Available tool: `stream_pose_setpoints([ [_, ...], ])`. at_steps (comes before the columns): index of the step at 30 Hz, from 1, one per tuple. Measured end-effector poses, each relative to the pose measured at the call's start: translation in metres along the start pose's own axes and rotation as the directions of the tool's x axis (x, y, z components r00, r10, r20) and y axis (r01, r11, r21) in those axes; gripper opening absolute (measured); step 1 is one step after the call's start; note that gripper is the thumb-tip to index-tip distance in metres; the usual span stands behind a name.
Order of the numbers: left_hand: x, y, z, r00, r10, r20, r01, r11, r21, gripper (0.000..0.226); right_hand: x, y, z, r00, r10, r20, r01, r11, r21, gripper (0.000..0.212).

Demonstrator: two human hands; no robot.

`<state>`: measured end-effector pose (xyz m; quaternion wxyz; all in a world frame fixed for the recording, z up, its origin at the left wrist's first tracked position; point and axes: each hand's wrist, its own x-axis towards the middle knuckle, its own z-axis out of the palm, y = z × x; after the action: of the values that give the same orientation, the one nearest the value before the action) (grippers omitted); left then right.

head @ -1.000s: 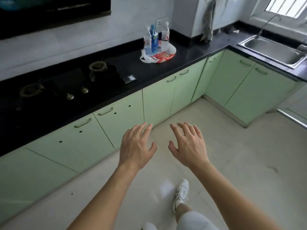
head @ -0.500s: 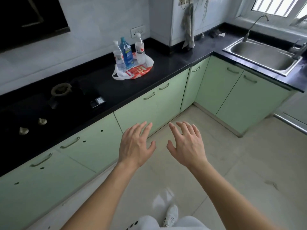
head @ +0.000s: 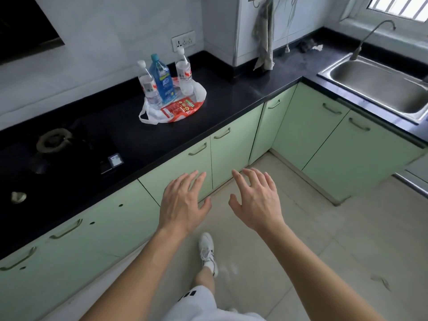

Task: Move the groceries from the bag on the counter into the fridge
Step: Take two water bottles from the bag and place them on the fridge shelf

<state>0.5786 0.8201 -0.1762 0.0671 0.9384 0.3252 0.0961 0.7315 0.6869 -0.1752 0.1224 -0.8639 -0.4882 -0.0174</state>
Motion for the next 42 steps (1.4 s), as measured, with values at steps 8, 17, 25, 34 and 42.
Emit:
stream_pose_setpoints([
  [8, 0.141, -0.038, 0.012, 0.999, -0.021, -0.026, 0.020, 0.999, -0.042, 0.063, 0.141, 0.014, 0.010, 1.000, -0.015, -0.010, 0.015, 0.999, -0.036, 0.060],
  [17, 0.269, -0.092, 0.020, 1.000, -0.015, -0.016, 0.014, 0.999, -0.047, 0.064, 0.280, 0.009, 0.030, 1.000, -0.015, -0.006, 0.015, 1.000, -0.016, 0.061],
  [25, 0.323, -0.116, 0.038, 0.994, -0.107, -0.001, 0.107, 0.993, -0.051, 0.065, 0.363, 0.018, 0.051, 0.998, -0.057, 0.002, 0.056, 0.998, 0.038, 0.060],
  [34, 0.387, -0.143, 0.049, 0.936, -0.350, -0.033, 0.350, 0.937, -0.004, 0.069, 0.475, 0.031, 0.079, 0.964, -0.262, 0.037, 0.255, 0.958, 0.130, 0.056],
  [42, 0.431, -0.128, 0.043, 0.830, -0.548, -0.104, 0.552, 0.834, 0.015, 0.064, 0.546, 0.039, 0.100, 0.884, -0.464, 0.053, 0.439, 0.865, 0.244, 0.052],
])
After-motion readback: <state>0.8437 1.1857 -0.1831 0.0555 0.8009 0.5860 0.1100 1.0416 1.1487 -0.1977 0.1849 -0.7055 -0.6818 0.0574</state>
